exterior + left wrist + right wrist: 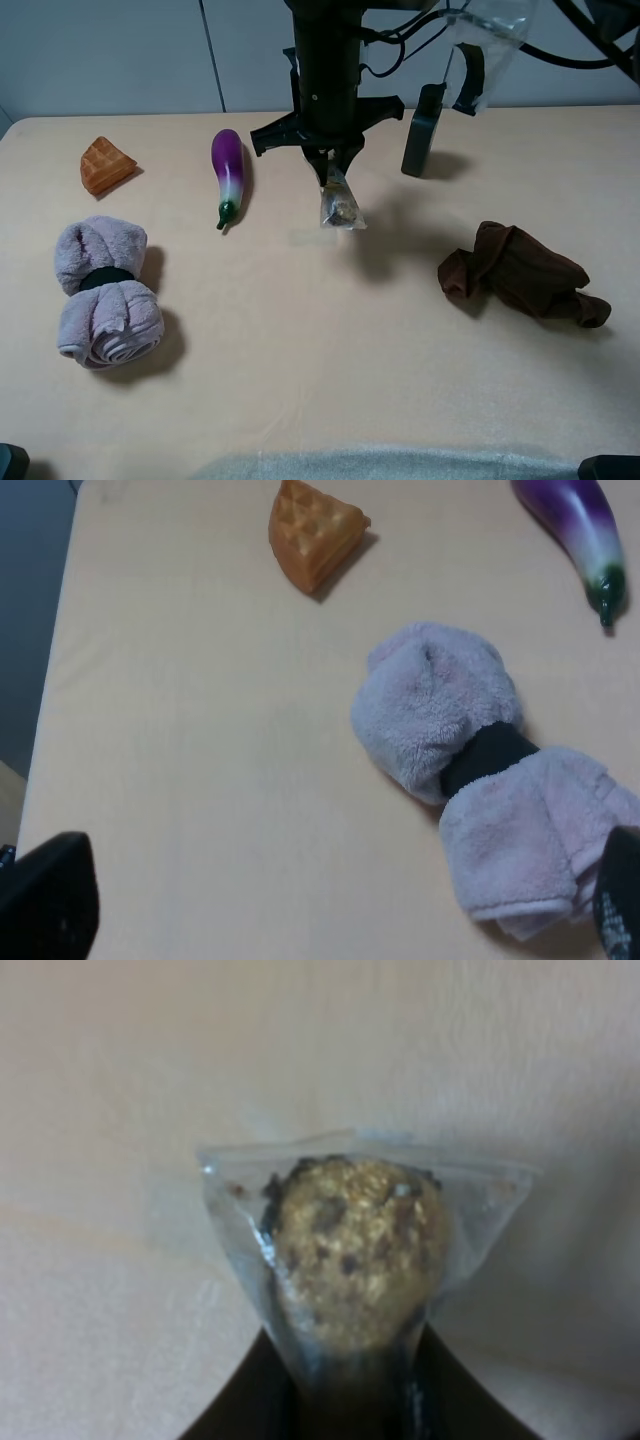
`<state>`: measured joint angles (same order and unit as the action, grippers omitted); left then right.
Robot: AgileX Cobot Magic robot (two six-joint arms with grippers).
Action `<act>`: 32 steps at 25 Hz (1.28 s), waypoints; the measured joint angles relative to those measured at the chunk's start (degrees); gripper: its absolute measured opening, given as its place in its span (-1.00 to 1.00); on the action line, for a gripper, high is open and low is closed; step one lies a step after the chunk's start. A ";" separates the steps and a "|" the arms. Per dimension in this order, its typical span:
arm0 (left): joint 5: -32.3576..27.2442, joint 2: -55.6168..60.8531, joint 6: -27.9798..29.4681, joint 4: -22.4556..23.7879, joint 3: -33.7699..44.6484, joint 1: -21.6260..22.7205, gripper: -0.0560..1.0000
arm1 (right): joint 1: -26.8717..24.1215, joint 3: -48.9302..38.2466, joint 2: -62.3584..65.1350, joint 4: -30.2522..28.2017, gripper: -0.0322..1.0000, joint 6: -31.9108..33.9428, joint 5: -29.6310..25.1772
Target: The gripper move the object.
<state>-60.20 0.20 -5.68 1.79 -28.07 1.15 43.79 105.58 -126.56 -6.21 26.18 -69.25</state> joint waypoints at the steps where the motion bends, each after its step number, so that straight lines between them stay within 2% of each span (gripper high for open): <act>1: 0.00 0.00 0.00 0.00 0.00 0.00 0.98 | 0.00 0.56 0.07 0.00 -0.68 -0.46 0.00; 12: 0.00 0.00 0.00 0.00 0.00 0.00 0.98 | -1.04 1.31 4.57 0.91 -0.68 -3.09 -0.14; 25: 0.00 0.00 0.00 0.00 0.00 0.00 0.98 | -7.50 1.31 10.52 4.05 -0.68 -7.02 -0.36; 32: 0.00 0.00 0.00 0.00 0.00 0.00 0.98 | -13.05 1.31 12.26 4.66 -0.68 -9.05 -0.57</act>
<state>-60.20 0.20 -5.68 1.79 -28.07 1.15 30.75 106.90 -114.30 -1.55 17.13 -69.82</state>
